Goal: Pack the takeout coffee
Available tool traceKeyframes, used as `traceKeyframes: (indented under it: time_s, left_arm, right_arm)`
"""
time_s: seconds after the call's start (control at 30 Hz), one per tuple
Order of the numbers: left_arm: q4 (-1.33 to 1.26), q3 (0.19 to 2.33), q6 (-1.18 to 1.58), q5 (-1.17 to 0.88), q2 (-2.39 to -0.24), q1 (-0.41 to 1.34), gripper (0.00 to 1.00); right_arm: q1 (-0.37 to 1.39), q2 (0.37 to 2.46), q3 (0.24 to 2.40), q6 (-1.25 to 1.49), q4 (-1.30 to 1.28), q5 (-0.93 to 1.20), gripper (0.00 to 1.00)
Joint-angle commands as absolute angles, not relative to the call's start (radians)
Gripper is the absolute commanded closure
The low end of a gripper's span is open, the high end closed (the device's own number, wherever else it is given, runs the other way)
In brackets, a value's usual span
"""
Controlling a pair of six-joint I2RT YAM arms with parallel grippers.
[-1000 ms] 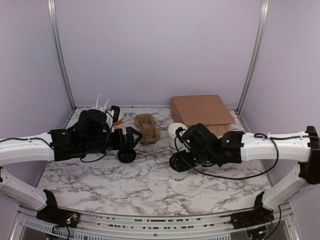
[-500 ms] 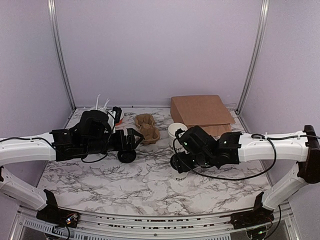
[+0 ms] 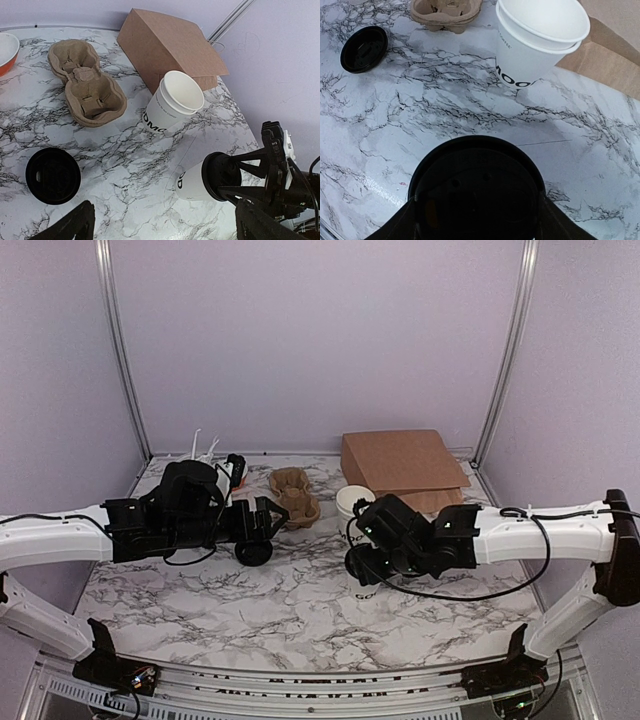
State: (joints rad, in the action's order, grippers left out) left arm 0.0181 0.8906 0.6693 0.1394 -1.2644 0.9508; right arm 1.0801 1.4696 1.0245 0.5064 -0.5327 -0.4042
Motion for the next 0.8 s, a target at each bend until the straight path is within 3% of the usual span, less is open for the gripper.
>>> traceKeyframes:
  time_s: [0.0, 0.43, 0.77]
  left_arm:
    - [-0.008, 0.896, 0.669, 0.139, -1.265, 0.949, 0.01]
    - [-0.002, 0.897, 0.662, 0.141, -1.259, 0.949, 0.01]
    - [0.01, 0.906, 0.651, 0.138, -1.253, 0.949, 0.01]
  right_arm:
    - [1.066, 1.418, 1.052, 0.518, -0.56, -0.444, 0.41]
    - [0.851, 1.253, 0.911, 0.479, -0.569, -0.44, 0.43]
    - [0.44, 1.082, 0.772, 0.37, -0.561, -0.396, 0.43]
